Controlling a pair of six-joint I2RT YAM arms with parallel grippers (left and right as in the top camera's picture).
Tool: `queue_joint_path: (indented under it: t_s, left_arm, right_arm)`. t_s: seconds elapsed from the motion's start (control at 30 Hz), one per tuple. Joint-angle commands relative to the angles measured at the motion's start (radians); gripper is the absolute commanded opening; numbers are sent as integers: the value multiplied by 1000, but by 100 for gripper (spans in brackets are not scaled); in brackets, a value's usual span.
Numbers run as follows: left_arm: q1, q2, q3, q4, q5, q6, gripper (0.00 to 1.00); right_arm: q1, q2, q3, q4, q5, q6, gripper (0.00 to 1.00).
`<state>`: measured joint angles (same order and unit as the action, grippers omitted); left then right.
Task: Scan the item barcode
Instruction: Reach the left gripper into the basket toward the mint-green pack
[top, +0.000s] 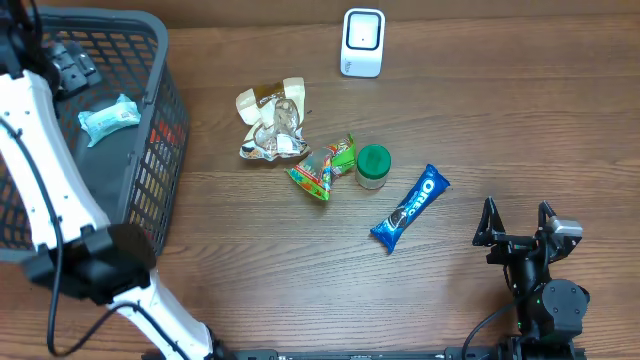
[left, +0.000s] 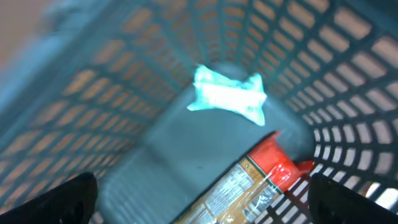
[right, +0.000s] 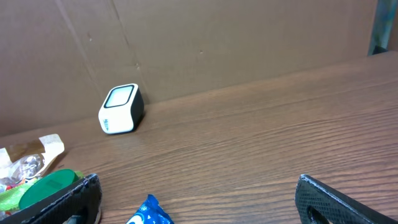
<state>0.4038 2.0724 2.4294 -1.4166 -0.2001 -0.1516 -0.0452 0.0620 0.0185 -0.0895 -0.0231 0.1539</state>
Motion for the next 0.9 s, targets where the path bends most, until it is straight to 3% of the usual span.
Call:
queue_joint_path:
  t_s: [0.0, 0.1, 0.13, 0.3, 0.5, 0.67, 0.87]
  left_arm:
    - [2, 87, -3, 5, 92, 134, 95]
    - [3, 151, -3, 24, 80, 146, 91]
    - [3, 172, -3, 32, 68, 155, 99]
    - [2, 236, -3, 34, 11, 156, 100]
    - [2, 257, -3, 104, 152, 407, 100]
    - [5, 257, -5, 193, 169, 491, 100]
    - [6, 258, -6, 188, 194, 496, 100]
  right_arm:
    - [0, 0, -10, 8, -5, 3, 100]
    - [0, 0, -10, 8, -5, 3, 100]
    - [0, 0, -10, 8, -5, 3, 100]
    - [0, 0, -10, 8, -5, 3, 100]
    - [0, 0, -10, 8, -5, 3, 100]
    - [0, 0, -10, 8, -5, 3, 100]
    - [0, 0, -10, 8, -5, 3, 100]
